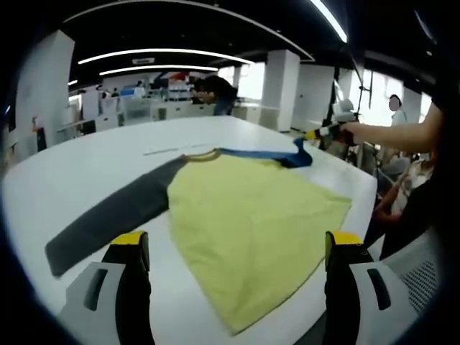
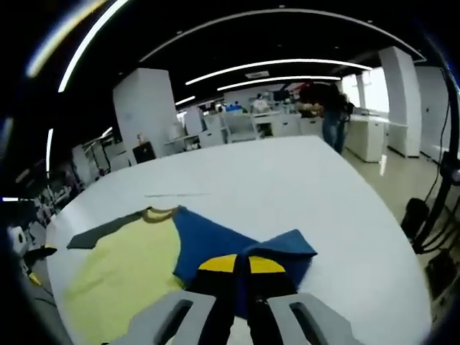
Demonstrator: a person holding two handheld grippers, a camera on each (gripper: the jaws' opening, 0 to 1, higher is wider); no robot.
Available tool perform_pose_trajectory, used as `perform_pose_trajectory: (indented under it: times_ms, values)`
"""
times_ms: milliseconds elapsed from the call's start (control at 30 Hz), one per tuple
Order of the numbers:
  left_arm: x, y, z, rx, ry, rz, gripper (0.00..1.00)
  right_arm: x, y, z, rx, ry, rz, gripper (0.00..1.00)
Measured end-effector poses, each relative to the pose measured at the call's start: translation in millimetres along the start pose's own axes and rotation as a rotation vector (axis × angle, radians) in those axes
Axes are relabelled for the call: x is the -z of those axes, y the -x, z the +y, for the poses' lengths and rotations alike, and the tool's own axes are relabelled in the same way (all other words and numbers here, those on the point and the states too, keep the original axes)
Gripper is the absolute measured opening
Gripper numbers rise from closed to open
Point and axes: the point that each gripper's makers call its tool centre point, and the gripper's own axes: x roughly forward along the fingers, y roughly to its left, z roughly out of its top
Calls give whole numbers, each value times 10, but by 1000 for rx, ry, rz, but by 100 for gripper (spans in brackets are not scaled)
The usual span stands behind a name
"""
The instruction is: Fold the garment on the visible template until the final outline fits inside the template.
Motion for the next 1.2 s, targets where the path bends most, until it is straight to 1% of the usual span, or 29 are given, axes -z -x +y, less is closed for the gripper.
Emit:
perform_pose_trajectory:
  times_ms: [100, 267, 633, 900, 1200]
  values:
    - [-16, 0, -16, 0, -4, -1, 99, 32, -48, 102, -20, 4, 8, 0]
    - [20, -7, 37, -4, 2, -5, 99, 50, -125, 242, -49, 6, 12, 0]
    - [72, -10, 35, -2, 12, 0, 99, -16, -251, 494, -92, 4, 6, 0]
    - [46, -5, -7, 6, 11, -7, 99, -43, -335, 674, -119, 13, 6, 0]
    - [51, 8, 6, -1, 7, -2, 99, -45, -428, 880, -148, 13, 16, 0]
